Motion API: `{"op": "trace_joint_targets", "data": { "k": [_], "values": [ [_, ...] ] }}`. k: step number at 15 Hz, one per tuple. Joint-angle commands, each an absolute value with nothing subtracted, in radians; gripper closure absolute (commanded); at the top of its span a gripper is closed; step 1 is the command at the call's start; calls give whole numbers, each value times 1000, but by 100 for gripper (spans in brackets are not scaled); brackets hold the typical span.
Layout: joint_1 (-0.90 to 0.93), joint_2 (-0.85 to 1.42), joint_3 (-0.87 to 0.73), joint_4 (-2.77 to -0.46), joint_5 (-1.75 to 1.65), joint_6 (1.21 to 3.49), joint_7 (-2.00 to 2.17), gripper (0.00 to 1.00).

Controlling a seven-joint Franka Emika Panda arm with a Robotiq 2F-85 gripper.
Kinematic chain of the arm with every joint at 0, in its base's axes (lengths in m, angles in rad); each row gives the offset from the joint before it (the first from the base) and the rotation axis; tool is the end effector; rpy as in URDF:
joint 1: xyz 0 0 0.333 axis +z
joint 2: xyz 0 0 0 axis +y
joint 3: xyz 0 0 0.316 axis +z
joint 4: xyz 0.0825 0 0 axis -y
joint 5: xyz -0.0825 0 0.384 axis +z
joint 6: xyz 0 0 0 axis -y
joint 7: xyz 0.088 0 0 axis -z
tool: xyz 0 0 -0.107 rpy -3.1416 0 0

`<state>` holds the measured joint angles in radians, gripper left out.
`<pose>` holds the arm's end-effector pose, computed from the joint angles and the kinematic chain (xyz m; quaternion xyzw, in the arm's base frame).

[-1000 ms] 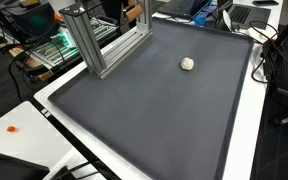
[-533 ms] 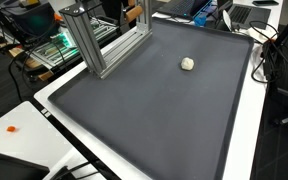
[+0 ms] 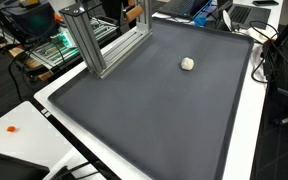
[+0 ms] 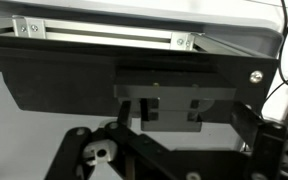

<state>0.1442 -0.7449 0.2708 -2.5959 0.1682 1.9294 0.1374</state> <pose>0.3042 0.1517 0.4846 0.9962 0.0796 0.0340 0.0035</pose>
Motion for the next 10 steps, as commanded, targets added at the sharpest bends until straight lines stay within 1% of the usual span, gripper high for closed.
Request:
{"op": "trace_joint_targets", "data": {
  "k": [1,10],
  "values": [
    [153,-737,261,-2613,142,1936,167,0],
    [155,-718,250,-2635,153,1955,183,0]
  ]
}}
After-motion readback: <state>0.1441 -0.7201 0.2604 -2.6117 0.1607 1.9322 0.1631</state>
